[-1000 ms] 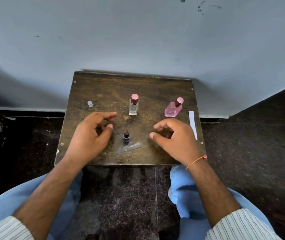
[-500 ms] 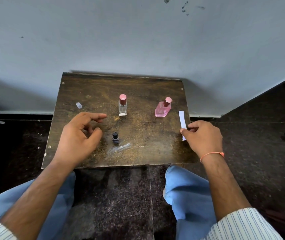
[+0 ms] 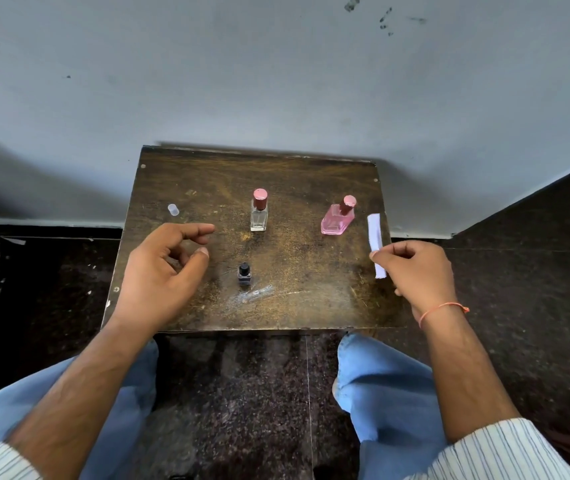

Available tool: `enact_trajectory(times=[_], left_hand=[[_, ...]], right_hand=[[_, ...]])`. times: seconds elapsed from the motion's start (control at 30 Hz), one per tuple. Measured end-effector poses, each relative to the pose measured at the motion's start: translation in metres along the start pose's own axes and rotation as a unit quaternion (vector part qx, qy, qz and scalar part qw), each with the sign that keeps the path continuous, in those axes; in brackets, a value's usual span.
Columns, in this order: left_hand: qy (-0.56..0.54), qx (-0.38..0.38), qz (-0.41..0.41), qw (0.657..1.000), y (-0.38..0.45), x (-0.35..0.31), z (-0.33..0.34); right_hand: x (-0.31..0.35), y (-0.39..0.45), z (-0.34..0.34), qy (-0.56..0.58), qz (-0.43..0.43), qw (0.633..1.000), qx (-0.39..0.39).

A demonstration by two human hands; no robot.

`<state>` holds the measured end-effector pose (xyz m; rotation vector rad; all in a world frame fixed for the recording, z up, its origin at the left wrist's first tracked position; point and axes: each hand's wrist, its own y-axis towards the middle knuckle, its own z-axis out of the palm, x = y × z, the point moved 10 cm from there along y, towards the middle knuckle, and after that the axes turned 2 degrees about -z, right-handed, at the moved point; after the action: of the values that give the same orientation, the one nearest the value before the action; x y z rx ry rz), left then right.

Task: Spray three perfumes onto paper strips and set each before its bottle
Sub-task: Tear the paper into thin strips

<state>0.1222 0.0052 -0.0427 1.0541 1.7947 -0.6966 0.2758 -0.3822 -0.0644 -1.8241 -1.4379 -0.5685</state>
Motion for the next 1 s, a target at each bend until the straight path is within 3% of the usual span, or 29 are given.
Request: enact_trajectory(times=[0.13,0.23,0.3,0.47,0.6,0.8,1.0], left_hand=[[-0.115,0.002,-0.053,0.992,-0.001,0.004,0.000],[-0.202,0.014,-0.066,0.977,-0.002,-0.006,0.001],[-0.234,0.048,-0.042,0.970,-0.003,-0.022,0.004],[-0.238,0.188,0.048,0.952,-0.013,-0.063,0.015],[-0.248,0.293,0.027,0.923,-0.023,-0.067,0.034],[-0.291,0.300,-0.062,0.906,-0.022,-0.050,0.036],[-0.302,0.292,-0.083,0.904,-0.021,-0.046,0.035]], right_hand=[[0.031,-0.012,-0.005,0.229,-0.066,0.971,-0.002],[0.064,-0.037,0.017,0.392,-0.096,0.910,0.096],[0.085,-0.057,0.041,0.433,-0.097,0.877,0.186],[0.110,-0.099,0.098,0.422,-0.086,0.837,0.337],[0.121,-0.118,0.123,0.393,-0.102,0.834,0.374],[0.127,-0.125,0.136,0.400,-0.087,0.829,0.380],[0.128,-0.126,0.140,0.390,-0.102,0.834,0.377]])
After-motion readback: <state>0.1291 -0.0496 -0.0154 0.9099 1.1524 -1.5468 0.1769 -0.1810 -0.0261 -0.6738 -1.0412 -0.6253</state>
